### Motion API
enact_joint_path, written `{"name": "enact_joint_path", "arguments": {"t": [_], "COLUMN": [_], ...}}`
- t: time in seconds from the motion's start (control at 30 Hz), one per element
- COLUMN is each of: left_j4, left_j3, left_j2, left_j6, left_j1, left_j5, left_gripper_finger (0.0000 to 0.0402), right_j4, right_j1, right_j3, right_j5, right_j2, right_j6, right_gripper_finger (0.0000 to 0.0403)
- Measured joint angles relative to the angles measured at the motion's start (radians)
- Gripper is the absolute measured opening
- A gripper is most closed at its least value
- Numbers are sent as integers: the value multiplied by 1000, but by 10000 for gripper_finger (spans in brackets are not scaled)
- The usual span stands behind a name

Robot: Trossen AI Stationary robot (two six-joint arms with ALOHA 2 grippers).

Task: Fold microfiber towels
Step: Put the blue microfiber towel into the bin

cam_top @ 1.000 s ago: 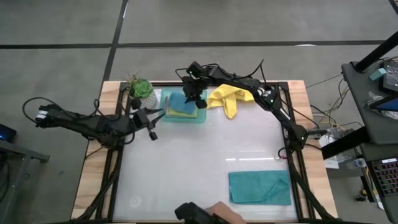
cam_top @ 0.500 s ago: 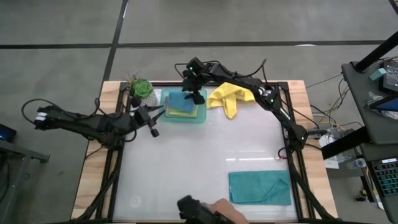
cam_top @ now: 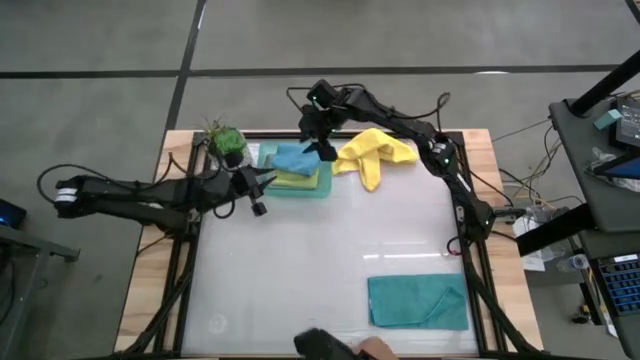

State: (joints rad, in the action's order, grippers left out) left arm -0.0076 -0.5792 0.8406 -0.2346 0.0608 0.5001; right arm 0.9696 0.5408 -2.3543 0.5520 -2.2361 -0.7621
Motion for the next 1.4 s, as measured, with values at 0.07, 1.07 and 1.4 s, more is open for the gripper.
{"name": "enact_joint_path", "arguments": {"t": [0.07, 1.07, 1.4], "left_j4": [-6, -370, -289], "left_j3": [-12, -183, -182], "left_j2": [22, 319, 319], "left_j6": [-10, -104, -120], "left_j1": [45, 278, 278], "left_j5": [-96, -415, -414], "left_gripper_finger": [76, 76, 97], "right_j4": [69, -242, -819], "right_j1": [-10, -337, -309], "right_j3": [1, 580, 1032], "right_j5": [53, 75, 74], "right_j2": [28, 328, 541], "right_j6": [17, 151, 221], "right_gripper_finger": [134, 9, 9]}}
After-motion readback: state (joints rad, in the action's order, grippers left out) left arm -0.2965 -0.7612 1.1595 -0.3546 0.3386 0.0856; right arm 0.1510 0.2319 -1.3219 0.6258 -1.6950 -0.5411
